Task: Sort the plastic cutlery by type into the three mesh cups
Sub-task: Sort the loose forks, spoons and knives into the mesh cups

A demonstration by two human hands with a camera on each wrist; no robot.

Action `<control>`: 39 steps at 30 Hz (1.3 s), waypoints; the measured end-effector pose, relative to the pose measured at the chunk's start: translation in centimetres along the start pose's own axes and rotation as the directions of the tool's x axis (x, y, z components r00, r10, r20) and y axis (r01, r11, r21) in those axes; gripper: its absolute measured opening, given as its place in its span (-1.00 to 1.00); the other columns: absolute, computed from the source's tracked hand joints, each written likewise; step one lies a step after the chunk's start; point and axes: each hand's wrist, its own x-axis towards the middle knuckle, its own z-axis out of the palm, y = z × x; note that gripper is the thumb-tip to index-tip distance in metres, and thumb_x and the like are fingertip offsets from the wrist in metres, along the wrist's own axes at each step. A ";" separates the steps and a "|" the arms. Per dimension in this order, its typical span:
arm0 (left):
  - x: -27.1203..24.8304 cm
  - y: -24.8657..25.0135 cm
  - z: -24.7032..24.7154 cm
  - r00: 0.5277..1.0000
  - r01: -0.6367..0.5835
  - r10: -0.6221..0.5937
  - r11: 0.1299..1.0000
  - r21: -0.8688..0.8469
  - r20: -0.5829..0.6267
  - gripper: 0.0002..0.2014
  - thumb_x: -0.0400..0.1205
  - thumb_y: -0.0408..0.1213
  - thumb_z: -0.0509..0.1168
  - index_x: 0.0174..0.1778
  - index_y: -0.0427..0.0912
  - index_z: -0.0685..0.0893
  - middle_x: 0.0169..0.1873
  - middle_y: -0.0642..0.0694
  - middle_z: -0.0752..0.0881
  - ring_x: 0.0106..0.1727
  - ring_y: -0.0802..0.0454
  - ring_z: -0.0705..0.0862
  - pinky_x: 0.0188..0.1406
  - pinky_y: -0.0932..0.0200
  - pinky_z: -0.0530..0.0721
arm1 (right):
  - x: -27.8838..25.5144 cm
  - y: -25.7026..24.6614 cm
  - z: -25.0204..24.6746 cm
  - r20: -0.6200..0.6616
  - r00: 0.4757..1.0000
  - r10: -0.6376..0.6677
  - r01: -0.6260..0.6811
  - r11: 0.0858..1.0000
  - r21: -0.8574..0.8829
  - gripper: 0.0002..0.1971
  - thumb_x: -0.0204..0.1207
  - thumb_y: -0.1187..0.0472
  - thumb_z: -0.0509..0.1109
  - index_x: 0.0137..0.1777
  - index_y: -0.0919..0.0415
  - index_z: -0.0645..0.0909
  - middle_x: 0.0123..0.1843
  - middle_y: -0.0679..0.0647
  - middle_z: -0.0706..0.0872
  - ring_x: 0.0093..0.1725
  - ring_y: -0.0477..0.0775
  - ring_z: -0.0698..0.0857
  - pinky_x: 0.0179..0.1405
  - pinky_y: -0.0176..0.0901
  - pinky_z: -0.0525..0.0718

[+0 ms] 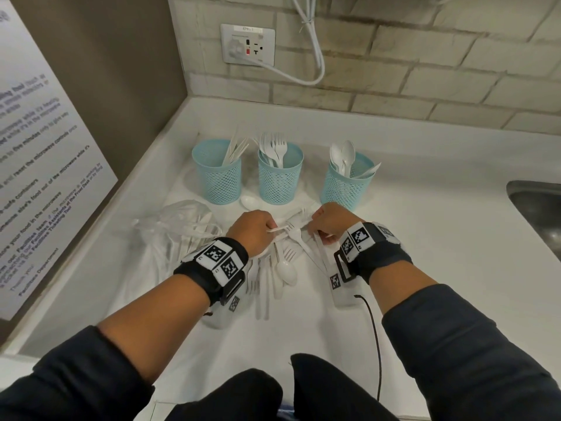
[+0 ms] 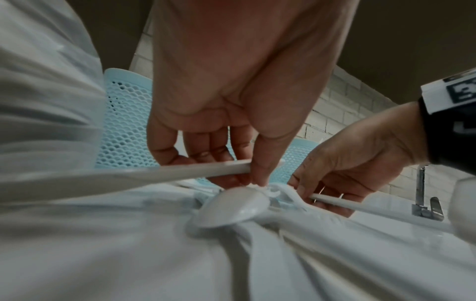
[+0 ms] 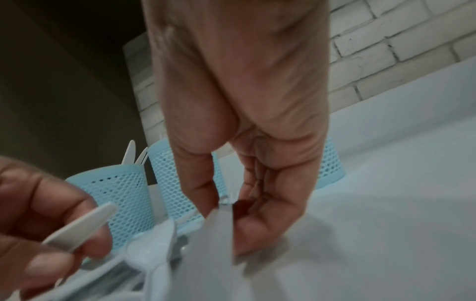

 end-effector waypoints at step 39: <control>0.6 -0.1 -0.7 0.996 0.089 -0.090 0.988 -0.126 -0.006 -0.71 0.60 -0.22 0.33 0.17 -0.29 0.58 0.15 -0.20 0.66 0.18 -0.12 0.62 0.13 0.18 0.48 | 0.1 -2.4 0.3 0.133 0.955 -0.266 0.294 0.777 -0.557 -0.35 0.32 0.16 0.58 0.42 0.14 0.45 0.38 0.20 0.47 0.32 0.21 0.53 0.31 0.07 0.55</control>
